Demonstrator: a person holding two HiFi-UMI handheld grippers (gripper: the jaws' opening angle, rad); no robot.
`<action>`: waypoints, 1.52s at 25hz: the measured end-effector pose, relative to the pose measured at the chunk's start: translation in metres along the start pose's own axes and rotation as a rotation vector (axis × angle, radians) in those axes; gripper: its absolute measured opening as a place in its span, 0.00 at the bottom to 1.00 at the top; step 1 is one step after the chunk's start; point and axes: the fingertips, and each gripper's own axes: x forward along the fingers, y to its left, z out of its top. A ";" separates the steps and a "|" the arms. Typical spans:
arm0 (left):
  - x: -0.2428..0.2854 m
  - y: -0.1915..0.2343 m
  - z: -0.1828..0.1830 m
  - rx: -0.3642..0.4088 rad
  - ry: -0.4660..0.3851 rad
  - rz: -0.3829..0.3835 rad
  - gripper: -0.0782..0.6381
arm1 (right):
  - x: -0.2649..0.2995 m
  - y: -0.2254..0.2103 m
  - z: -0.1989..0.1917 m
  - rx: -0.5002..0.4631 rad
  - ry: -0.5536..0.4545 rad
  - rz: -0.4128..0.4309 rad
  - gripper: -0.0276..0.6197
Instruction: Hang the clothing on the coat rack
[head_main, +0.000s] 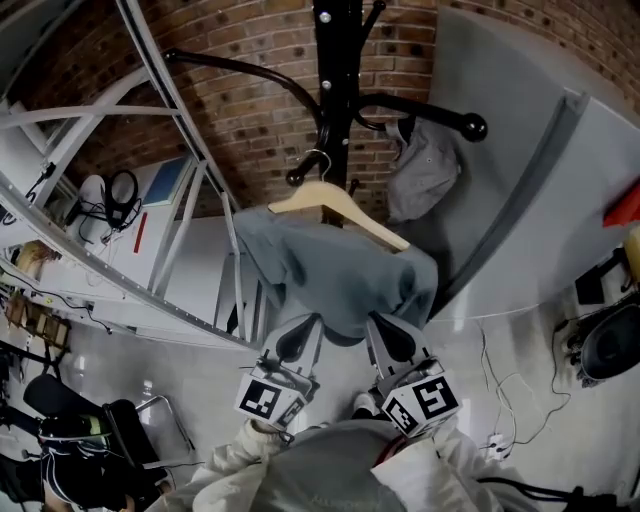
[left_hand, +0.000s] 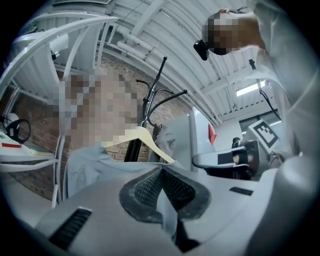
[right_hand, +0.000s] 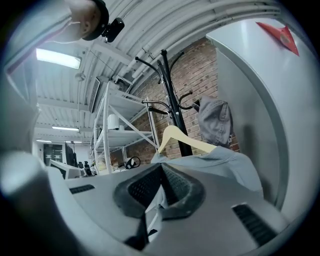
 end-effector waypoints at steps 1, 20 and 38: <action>-0.007 0.002 0.001 0.009 0.002 0.002 0.12 | 0.000 0.008 -0.001 -0.003 0.001 -0.001 0.08; -0.162 0.013 0.009 0.086 0.053 0.028 0.12 | -0.045 0.158 -0.036 -0.062 0.035 -0.110 0.08; -0.162 -0.045 0.015 0.252 0.032 0.004 0.12 | -0.084 0.152 -0.035 -0.063 0.048 -0.108 0.08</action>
